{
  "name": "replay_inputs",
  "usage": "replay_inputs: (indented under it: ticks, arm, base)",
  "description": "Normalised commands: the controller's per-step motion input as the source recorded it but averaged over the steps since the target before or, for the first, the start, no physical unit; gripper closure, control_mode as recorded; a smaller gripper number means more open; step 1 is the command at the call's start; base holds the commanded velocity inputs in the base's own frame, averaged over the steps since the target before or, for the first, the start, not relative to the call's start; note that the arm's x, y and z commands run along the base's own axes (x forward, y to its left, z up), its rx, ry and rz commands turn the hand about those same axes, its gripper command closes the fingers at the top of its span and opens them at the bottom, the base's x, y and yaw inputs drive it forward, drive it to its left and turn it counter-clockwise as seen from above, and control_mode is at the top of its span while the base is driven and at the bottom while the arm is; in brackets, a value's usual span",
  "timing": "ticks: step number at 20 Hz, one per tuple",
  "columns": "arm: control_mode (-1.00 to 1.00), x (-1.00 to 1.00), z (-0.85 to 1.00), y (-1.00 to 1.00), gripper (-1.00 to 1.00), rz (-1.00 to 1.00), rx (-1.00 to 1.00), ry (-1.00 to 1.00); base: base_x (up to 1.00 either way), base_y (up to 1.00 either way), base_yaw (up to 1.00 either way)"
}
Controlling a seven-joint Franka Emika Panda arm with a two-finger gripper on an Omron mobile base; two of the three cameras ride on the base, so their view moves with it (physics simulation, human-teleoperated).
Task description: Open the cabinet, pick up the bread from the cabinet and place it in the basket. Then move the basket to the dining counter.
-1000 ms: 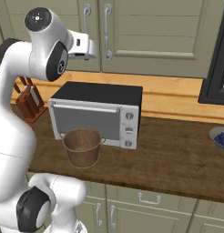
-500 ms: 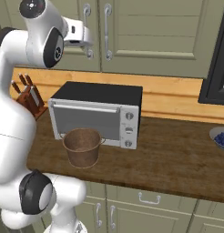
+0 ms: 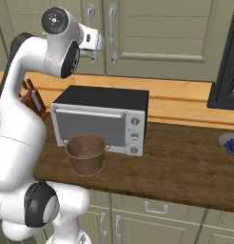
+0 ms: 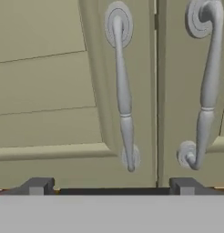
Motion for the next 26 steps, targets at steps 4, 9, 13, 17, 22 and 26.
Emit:
replay_inputs:
  ticks: [4,9,13,17,22,26]
  arm:
    - [-1.00,0.50,0.00,0.00,-1.00,0.00,0.18,0.05]
    - [-1.00,0.50,0.01,-0.05,-1.00,0.00,0.17,0.04]
    - [-1.00,0.35,0.08,0.00,-1.00,0.05,0.06,0.01]
    - [-1.00,0.36,0.00,0.02,-1.00,0.06,0.00,-0.01]
    - [-1.00,0.39,0.00,0.00,-1.00,0.11,0.00,-0.04]
    - [-1.00,0.29,0.01,0.00,-1.00,0.10,0.00,0.00]
  base:
    - [0.00,0.00,0.00]
    - [0.00,0.00,0.00]
    - [0.00,0.00,0.00]
    - [0.00,0.00,0.00]
    - [0.00,0.00,0.00]
    - [0.00,0.00,0.00]
